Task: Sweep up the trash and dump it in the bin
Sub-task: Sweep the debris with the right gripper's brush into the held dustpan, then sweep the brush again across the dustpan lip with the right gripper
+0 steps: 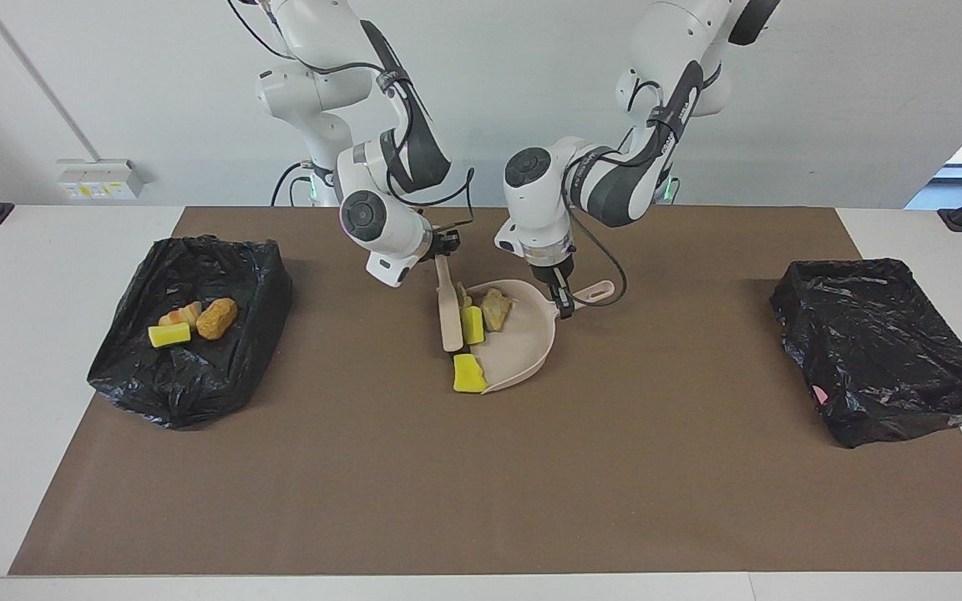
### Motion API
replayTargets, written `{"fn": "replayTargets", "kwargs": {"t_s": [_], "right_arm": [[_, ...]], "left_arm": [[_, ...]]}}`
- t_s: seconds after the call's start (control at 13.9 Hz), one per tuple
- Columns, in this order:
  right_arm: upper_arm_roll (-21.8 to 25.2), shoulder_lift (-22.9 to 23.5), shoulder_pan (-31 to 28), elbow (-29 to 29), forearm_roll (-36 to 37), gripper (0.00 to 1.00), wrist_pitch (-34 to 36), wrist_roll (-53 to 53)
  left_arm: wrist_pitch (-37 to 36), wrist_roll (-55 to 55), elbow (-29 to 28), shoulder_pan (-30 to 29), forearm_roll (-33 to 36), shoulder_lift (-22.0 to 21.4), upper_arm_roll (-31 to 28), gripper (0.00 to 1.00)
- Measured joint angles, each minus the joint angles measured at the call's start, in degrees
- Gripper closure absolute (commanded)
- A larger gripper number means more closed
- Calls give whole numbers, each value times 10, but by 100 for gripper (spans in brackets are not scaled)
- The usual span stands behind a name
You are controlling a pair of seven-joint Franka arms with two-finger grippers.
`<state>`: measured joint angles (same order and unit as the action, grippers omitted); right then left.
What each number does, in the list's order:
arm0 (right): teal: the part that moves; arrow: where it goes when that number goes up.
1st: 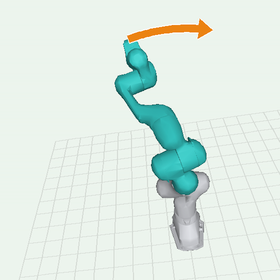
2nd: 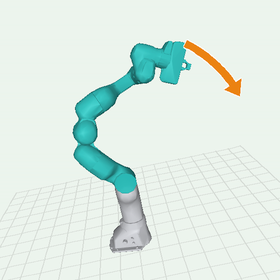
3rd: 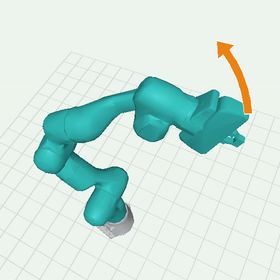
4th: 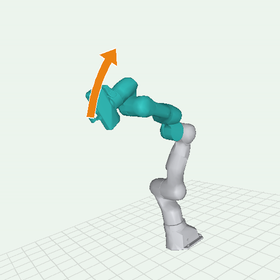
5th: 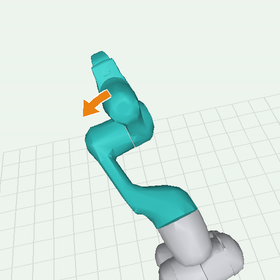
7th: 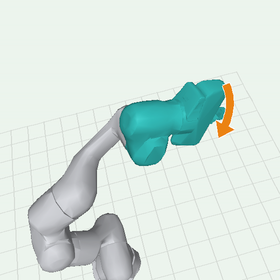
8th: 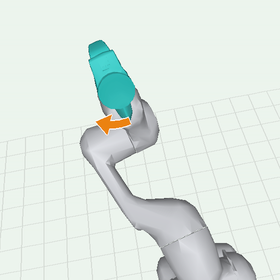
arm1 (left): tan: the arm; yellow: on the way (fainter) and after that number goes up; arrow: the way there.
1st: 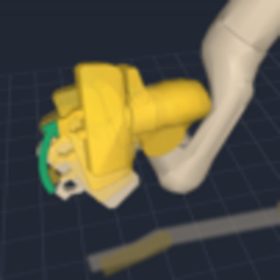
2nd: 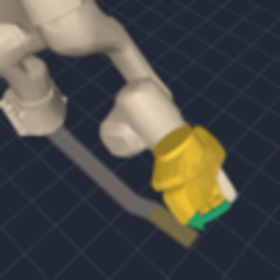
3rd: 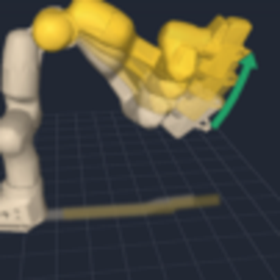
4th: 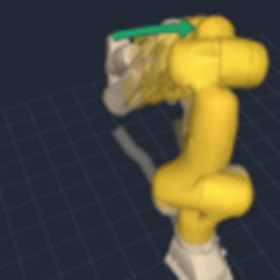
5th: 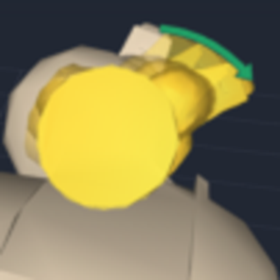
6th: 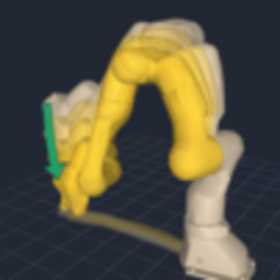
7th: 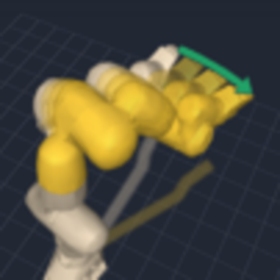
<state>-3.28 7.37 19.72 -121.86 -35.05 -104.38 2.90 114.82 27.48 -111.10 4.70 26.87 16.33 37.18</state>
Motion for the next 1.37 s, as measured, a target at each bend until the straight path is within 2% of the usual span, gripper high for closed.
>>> {"fn": "replayTargets", "kwargs": {"t_s": [0.14, 0.36, 0.5, 0.72, 0.86, 1.01, 1.15, 1.37], "right_arm": [[1, 0, -7, 12, -9, 100, 21, 0], [5, -3, -46, 65, 8, 100, 114, 0], [7, -9, -76, 103, 68, 100, 172, 0], [6, -12, -80, 118, 166, 100, 189, -2], [2, -16, -63, 104, 234, 100, 183, -2], [1, -38, -44, 52, 276, 100, 136, -2], [0, -63, -27, -10, 284, 100, 91, 0], [-1, -72, 2, -48, 280, 100, 56, 13]], "left_arm": [[1, 0, -1, 0, 0, 0, 0, 100], [1, 0, -1, -1, -1, 0, 0, 100], [2, 0, -1, -4, -1, 0, 0, 100], [3, 0, -1, -10, -1, 0, 0, 100], [3, 0, -2, -12, -1, 0, 0, 100], [3, -1, -2, -12, -1, 0, 0, 100], [3, -1, -2, -12, -1, 0, 0, 100], [3, -1, -4, -12, -1, 0, 0, 100]]}}
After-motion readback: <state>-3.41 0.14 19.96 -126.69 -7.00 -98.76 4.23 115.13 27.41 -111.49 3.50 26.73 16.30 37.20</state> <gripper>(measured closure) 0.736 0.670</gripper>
